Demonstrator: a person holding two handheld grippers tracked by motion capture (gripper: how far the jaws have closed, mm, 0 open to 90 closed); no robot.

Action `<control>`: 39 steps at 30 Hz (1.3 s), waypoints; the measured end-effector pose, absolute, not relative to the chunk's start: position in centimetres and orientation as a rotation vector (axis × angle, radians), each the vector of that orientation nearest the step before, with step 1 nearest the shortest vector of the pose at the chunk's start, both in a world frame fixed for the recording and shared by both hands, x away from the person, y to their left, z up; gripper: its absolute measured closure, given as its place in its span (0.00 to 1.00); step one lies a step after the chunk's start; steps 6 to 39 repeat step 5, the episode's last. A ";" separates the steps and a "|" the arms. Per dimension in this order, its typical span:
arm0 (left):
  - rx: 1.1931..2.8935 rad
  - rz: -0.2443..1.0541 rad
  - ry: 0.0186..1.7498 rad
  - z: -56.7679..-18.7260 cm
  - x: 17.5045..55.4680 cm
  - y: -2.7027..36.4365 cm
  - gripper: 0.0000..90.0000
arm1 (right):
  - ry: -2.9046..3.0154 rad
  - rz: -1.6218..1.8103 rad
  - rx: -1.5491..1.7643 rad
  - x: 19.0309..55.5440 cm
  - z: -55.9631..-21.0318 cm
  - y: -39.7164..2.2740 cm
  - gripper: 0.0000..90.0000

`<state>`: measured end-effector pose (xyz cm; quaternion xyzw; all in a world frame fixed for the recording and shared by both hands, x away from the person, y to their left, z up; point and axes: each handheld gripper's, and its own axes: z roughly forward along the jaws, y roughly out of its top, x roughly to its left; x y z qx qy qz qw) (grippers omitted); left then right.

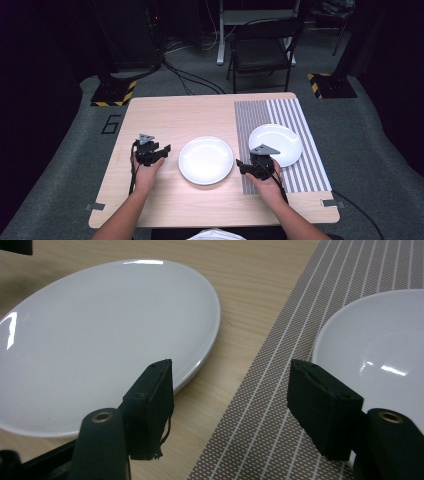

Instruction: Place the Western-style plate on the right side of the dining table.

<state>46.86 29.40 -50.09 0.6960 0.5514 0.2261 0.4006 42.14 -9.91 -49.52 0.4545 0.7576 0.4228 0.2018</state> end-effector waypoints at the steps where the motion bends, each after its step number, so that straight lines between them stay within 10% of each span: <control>1: 1.766 0.569 1.398 -50.3 46.9 29.4 0.48 | 2.121 1.179 1.264 42.1 -49.6 -9.8 0.38; 39: 1.796 0.575 1.400 -51.1 47.3 29.5 0.48 | 2.165 1.172 1.224 41.9 -50.1 -9.3 0.38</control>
